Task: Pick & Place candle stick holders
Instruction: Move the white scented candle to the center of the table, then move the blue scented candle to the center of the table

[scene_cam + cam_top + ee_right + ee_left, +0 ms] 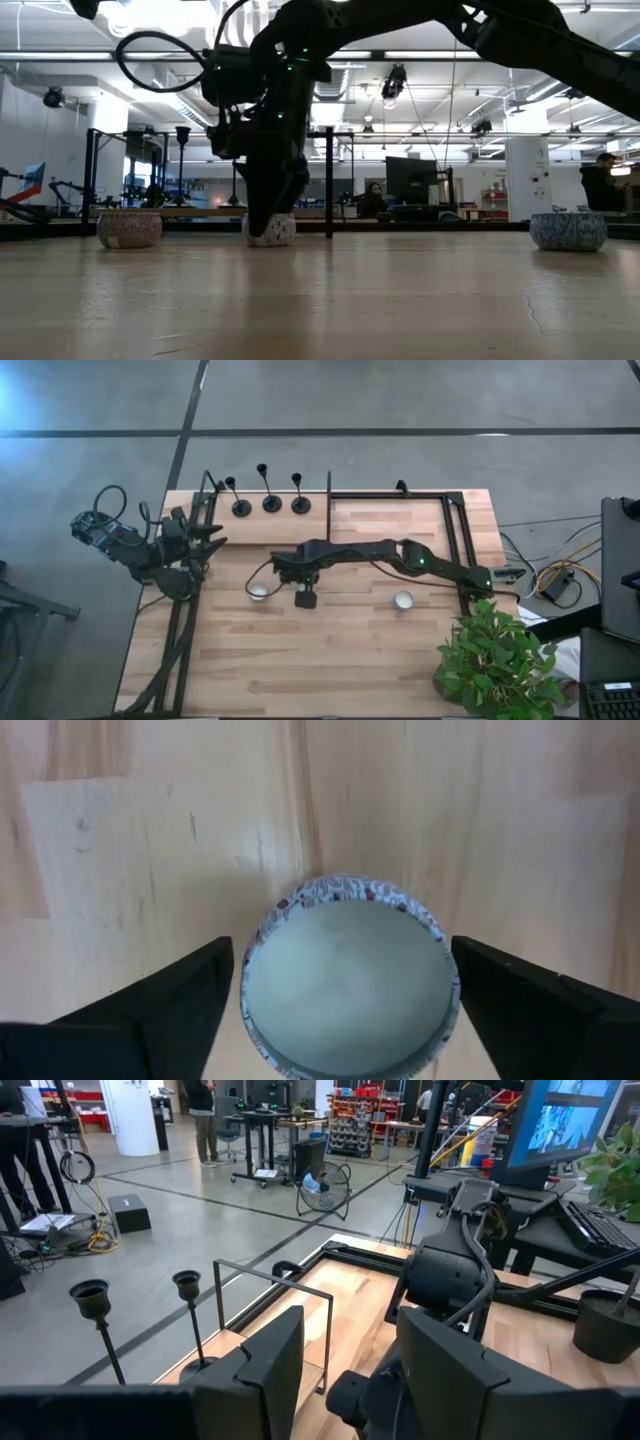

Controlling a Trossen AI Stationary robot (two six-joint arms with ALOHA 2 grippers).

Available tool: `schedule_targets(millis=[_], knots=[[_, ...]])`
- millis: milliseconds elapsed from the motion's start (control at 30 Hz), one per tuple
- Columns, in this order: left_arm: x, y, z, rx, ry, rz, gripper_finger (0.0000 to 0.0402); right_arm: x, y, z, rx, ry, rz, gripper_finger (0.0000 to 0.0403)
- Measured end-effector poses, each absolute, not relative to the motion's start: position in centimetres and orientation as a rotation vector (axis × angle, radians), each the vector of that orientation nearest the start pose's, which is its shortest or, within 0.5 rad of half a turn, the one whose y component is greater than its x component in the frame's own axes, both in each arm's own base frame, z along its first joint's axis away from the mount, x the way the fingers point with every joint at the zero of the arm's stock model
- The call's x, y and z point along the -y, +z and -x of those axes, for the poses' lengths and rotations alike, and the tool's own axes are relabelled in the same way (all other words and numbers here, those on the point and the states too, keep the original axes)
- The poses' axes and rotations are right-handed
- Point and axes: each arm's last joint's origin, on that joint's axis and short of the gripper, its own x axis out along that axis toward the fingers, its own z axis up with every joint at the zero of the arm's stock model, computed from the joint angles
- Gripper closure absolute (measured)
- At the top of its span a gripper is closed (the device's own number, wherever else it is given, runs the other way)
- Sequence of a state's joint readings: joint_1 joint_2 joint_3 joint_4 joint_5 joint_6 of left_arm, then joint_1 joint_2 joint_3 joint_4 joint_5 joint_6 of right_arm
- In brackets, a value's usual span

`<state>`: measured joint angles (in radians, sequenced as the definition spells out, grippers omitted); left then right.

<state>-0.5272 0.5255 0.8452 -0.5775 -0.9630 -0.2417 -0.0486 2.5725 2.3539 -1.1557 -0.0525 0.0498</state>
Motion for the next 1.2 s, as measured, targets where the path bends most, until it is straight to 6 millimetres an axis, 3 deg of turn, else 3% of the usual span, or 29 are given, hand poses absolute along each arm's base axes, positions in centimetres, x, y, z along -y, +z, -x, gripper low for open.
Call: schedule_targets(millis=[167, 400, 633, 800, 1000, 1200], knots=[[2.3, 34.8, -8.7, -0.137, 0.453, 0.061, 0.0234, 2.3, 16.5, -51.2, -1.361, -0.033, -0.112, 0.0026], [2.3, 34.8, -8.7, -0.139, 0.452, 0.055, 0.0234, 2.3, 19.9, -50.2, -1.324, -0.076, -0.144, 0.0024], [2.3, 34.8, -8.7, -0.138, 0.452, 0.055, 0.0234, 1.5, 23.8, -47.0, -1.464, -0.18, -0.145, 0.0023], [2.3, 34.8, -8.7, -0.138, 0.452, 0.054, 0.0234, 0.2, 25.0, -45.3, -1.564, -0.231, -0.161, 0.0023], [2.3, 34.8, -8.7, -0.138, 0.452, 0.054, 0.0234, -1.9, 25.8, -44.0, -1.565, -0.292, -0.183, 0.0023], [2.3, 34.8, -8.7, -0.141, 0.451, 0.041, 0.0234, -4.4, 26.6, -39.3, -1.607, -0.443, -0.219, 0.0023]])
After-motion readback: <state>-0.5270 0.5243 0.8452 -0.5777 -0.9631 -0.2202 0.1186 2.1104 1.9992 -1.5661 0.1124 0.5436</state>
